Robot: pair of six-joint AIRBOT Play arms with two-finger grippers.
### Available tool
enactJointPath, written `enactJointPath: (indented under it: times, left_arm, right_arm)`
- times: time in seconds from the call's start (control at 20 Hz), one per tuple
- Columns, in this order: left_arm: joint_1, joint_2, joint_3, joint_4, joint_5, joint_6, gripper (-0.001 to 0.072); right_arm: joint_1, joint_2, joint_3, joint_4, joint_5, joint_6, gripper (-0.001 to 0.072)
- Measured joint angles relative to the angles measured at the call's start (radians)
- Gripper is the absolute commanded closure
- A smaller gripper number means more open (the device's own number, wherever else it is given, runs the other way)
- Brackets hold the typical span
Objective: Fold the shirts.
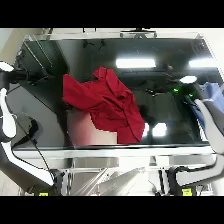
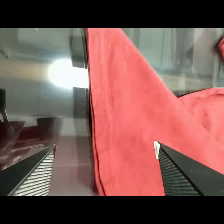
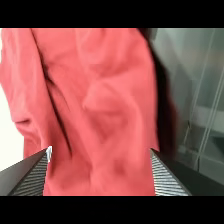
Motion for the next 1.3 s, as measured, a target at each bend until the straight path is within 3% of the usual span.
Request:
enactJointPath:
  times: [0.1,0.2,0.55,0.7,0.75,0.8,1.1,1.15,1.2,1.25,1.3]
  left_arm:
    - [-0.023,-0.047,0.013,-0.003,0.013,0.010,0.0009]
    - [-0.049,-0.102,0.055,-0.003,0.012,0.018,0.0009]
    - [-0.121,-0.249,0.192,-0.002,-0.013,0.025,0.0032]
    - [-0.135,-0.266,0.185,-0.002,0.002,0.026,0.0425]
    - [-0.139,-0.269,0.185,-0.002,0.004,0.028,0.0480]
    - [-0.142,-0.269,0.187,-0.002,0.008,0.028,0.0491]
    - [-0.148,-0.274,0.211,0.003,0.011,0.028,0.0459]
    - [-0.141,-0.274,0.219,0.009,0.011,0.028,0.0459]
    - [-0.129,-0.274,0.227,0.013,0.012,0.027,0.0459]
    - [-0.116,-0.274,0.234,0.017,0.016,0.026,0.0457]
    - [-0.101,-0.274,0.238,0.020,0.021,0.020,0.0273]
  right_arm:
    - [0.061,-0.101,0.074,0.022,-0.016,0.007,0.0006]
    - [0.109,-0.183,0.130,0.050,-0.028,0.008,0.0121]
    - [0.177,-0.301,0.195,0.113,-0.046,0.026,0.0124]
    - [0.185,-0.314,0.199,0.120,-0.050,0.034,0.0139]
    - [0.190,-0.317,0.200,0.122,-0.057,0.034,0.0139]
    - [0.194,-0.319,0.200,0.123,-0.066,0.037,0.0140]
    - [0.228,-0.345,0.205,0.149,-0.114,0.053,0.0147]
    - [0.232,-0.348,0.206,0.156,-0.117,0.053,0.0277]
    - [0.236,-0.352,0.206,0.157,-0.121,0.053,0.0359]
    - [0.239,-0.355,0.207,0.165,-0.121,0.058,0.0373]
    - [0.241,-0.356,0.208,0.175,-0.122,0.058,0.0511]
